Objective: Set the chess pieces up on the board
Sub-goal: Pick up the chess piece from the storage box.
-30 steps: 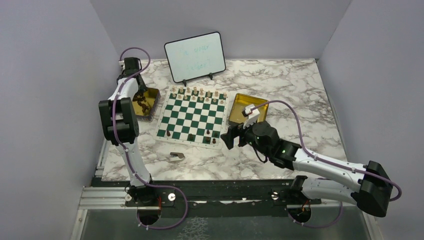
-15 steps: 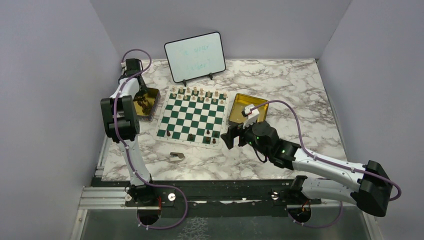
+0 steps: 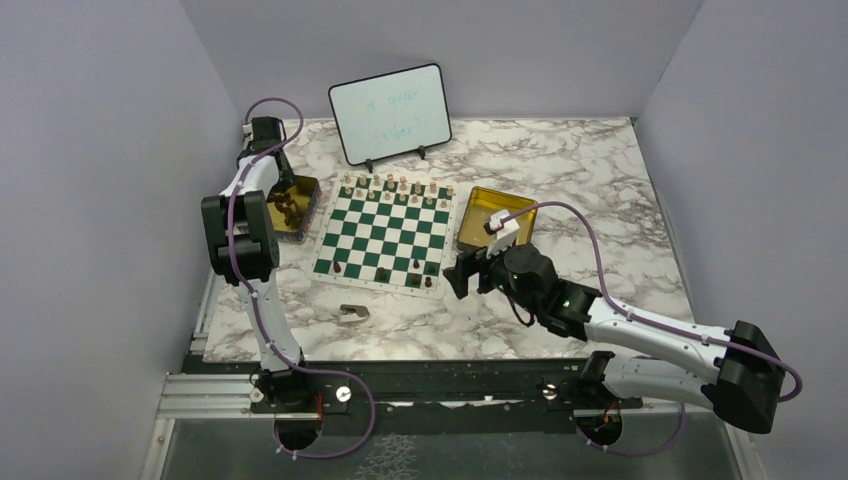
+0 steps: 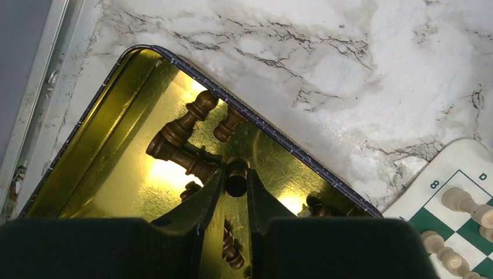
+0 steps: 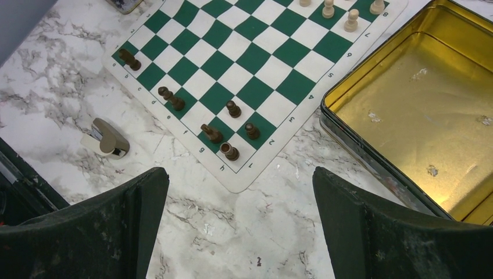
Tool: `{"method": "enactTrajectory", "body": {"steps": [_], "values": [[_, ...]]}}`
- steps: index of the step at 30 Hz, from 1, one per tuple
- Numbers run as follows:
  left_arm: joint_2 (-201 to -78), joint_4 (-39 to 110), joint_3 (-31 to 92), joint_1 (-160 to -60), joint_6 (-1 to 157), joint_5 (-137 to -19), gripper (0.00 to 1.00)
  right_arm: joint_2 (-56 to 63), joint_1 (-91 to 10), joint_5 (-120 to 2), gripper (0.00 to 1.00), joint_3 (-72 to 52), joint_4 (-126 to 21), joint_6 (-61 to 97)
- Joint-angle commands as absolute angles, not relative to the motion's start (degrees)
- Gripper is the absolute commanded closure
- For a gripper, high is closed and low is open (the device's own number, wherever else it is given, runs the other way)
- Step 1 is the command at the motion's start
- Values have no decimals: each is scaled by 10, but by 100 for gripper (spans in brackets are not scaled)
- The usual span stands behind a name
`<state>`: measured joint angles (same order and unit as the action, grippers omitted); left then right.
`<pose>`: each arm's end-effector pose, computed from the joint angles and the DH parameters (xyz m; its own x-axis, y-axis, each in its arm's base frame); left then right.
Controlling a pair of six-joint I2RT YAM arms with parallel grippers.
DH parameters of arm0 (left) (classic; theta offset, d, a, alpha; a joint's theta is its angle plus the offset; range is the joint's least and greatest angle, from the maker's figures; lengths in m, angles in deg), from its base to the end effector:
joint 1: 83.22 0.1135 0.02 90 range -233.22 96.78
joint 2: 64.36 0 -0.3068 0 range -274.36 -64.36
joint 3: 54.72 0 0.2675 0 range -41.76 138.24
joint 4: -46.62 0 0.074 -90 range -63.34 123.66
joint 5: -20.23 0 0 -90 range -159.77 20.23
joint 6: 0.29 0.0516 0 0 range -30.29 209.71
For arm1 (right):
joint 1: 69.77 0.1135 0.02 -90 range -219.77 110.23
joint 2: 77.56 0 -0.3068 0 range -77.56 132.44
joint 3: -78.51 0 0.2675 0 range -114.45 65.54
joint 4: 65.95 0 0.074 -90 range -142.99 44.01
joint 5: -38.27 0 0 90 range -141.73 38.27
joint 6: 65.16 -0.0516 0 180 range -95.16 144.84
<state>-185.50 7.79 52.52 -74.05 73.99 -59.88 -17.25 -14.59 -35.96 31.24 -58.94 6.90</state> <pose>0.5059 0.0906 0.2125 -0.6859 -0.3811 -0.6200 -0.4628 0.8859 -0.0325 0.1513 0.1930 0.2773 -0.3847 -0.0340 -0.9224 -0.5526 0.8089 0.2007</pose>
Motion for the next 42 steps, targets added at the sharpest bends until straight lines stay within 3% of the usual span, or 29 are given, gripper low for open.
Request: {"method": "enactTrajectory", "body": {"steps": [1,20,42], "values": [[-1870,70,550,-737,739,-614,85,-186,-143,-337,0,313,-598,75],[-1741,13,510,-737,693,-612,85,-201,-142,-345,0,311,-570,37],[-1524,13,265,-784,666,-668,85,-249,-142,-326,0,317,-515,8]]}}
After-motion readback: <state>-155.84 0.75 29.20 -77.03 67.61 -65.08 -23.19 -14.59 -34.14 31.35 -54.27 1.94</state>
